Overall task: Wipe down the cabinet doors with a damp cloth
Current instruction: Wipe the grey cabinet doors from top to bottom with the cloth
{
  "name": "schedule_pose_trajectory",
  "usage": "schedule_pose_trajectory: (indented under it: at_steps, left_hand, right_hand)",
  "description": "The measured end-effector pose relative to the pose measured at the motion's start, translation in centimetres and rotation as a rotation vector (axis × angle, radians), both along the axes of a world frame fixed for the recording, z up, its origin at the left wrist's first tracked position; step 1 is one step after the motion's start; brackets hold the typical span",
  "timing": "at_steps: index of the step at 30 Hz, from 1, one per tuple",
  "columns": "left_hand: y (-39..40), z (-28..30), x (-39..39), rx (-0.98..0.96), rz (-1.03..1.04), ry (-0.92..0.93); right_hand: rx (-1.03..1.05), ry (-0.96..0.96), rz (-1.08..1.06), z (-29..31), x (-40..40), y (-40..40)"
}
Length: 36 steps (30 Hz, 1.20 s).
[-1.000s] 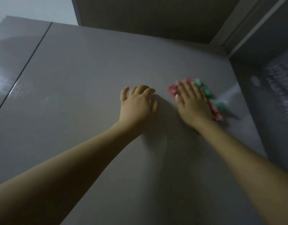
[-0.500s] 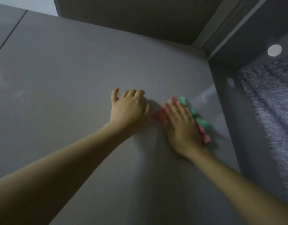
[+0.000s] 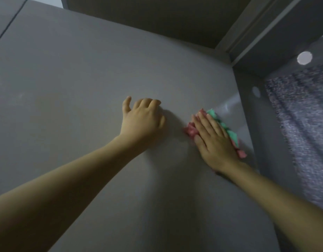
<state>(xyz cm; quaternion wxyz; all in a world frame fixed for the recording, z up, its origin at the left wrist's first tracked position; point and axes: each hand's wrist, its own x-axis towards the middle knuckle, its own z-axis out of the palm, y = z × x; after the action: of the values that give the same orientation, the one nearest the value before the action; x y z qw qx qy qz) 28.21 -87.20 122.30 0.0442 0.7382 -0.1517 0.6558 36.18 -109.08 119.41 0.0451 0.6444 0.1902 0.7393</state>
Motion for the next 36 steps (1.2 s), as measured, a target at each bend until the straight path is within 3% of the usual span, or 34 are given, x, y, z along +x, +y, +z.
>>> schedule_pose_trajectory:
  at_steps: [6, 10, 13, 19, 25, 29, 33, 36]
  left_hand:
    - [0.1, -0.1, 0.3, 0.039, 0.043, -0.022]
    - [0.8, 0.1, 0.4, 0.051, 0.051, -0.038]
    - [1.0, 0.2, 0.5, 0.051, 0.044, -0.037]
    - [1.2, 0.3, 0.7, 0.041, 0.009, -0.043]
    - [1.9, 0.1, 0.4, 0.048, -0.003, -0.033]
    - [1.9, 0.0, 0.4, 0.065, -0.010, -0.019]
    - [2.0, -0.2, -0.1, 0.041, -0.051, -0.037]
    - [2.9, -1.0, -0.8, 0.031, -0.077, -0.054]
  right_hand:
    - [0.351, 0.140, -0.009, 6.6, 0.2, -1.9]
    - [0.093, 0.086, 0.042, 1.3, -0.1, 1.9]
    - [-0.078, 0.060, 0.022, -1.7, -0.5, 0.4]
    - [0.199, 0.092, -0.012, 4.6, -0.5, 1.2]
    - [-0.011, 0.027, 0.013, 0.0, 0.0, -0.6]
    - [0.365, 0.176, 0.045, 3.5, -0.8, 1.3]
    - [0.068, 0.199, 0.071, -1.0, -1.6, 5.3]
    - [0.026, 0.237, 0.048, -2.3, -2.1, 4.0]
